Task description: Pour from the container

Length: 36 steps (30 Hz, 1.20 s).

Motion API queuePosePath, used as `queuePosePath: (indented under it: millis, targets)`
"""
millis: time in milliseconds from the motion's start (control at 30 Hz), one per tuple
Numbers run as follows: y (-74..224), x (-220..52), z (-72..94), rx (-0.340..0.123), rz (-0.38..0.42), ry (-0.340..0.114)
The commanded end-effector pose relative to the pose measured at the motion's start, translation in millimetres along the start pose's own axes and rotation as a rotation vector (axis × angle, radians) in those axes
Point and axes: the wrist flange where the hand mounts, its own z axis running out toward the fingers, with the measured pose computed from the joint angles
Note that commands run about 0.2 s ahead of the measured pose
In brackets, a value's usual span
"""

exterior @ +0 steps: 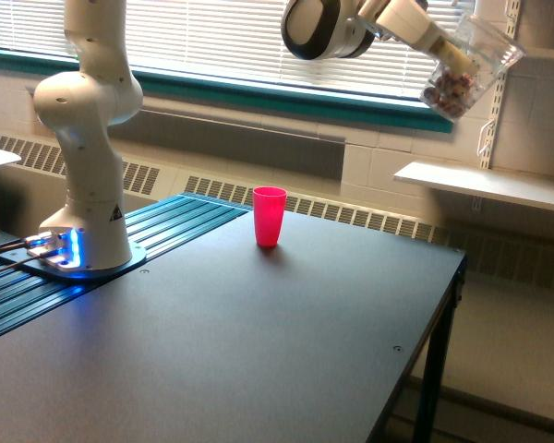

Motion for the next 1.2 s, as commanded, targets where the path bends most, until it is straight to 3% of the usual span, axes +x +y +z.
queuePosePath:
  millis: [33, 200, 400, 500, 633, 800, 1033, 1200]
  targets:
    - [31, -63, 27.1, -0.087, -0.012, -0.145]
    - [11, -131, 26.3, -0.098, -0.060, -0.273]
    - [-9, -177, 11.3, -0.104, 0.002, -0.381]
    - [-9, -196, 0.9, -0.106, -0.013, -0.435]
    - [-6, -227, -17.7, -0.125, -0.037, -0.457]
    - [-4, -261, -46.5, -0.114, -0.063, -0.505]
    - [-1, -295, -83.8, -0.124, -0.107, -0.559]
    - [1, -315, -108.0, -0.123, -0.125, -0.621]
